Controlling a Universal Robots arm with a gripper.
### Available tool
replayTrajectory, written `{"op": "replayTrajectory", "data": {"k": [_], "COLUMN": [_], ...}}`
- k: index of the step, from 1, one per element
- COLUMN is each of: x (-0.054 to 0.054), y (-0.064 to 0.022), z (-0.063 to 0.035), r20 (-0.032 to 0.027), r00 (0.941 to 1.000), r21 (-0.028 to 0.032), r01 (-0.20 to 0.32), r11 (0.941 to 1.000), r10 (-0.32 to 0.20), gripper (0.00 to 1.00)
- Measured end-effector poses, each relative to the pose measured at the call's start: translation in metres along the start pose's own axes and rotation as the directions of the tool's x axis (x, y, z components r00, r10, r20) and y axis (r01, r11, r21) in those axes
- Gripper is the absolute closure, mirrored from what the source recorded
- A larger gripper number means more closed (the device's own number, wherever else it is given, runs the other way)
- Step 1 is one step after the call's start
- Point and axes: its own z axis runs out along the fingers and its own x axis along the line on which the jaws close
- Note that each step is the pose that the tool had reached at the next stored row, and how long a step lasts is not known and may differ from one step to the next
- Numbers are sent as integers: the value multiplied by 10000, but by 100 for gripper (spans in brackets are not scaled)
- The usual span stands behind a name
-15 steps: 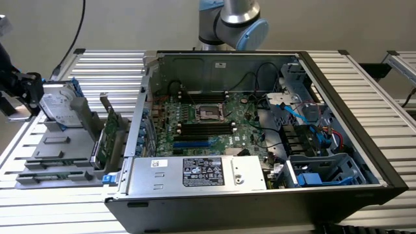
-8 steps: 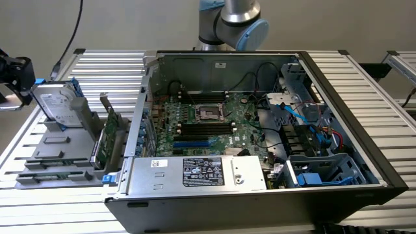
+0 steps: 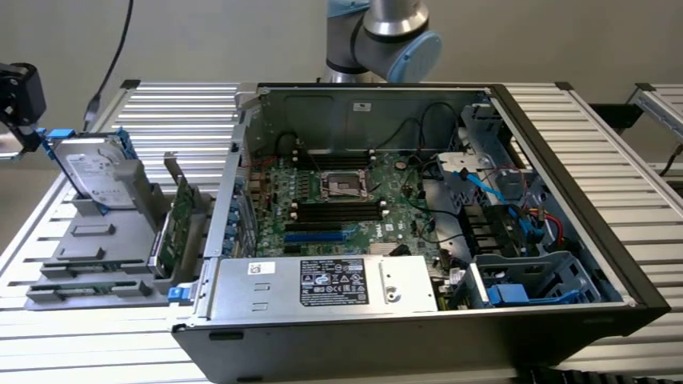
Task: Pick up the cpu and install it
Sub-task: 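Pick up the cpu and move it towards the insertion slot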
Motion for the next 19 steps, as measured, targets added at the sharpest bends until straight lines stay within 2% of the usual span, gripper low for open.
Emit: {"op": "replayTrajectory", "data": {"k": [3,8,12,19], "x": [-51,-117,-187,-320], "y": [4,12,15,60], "z": [-131,-268,-291,-298], "r20": [-30,-102,-144,-167], "r00": [10000,9999,9999,9998], "r21": [1,0,0,-2], "r01": [25,48,66,73], "r11": [10000,10000,10000,10000], "r10": [-25,-48,-66,-73], "gripper": [46,46,46,46]}}
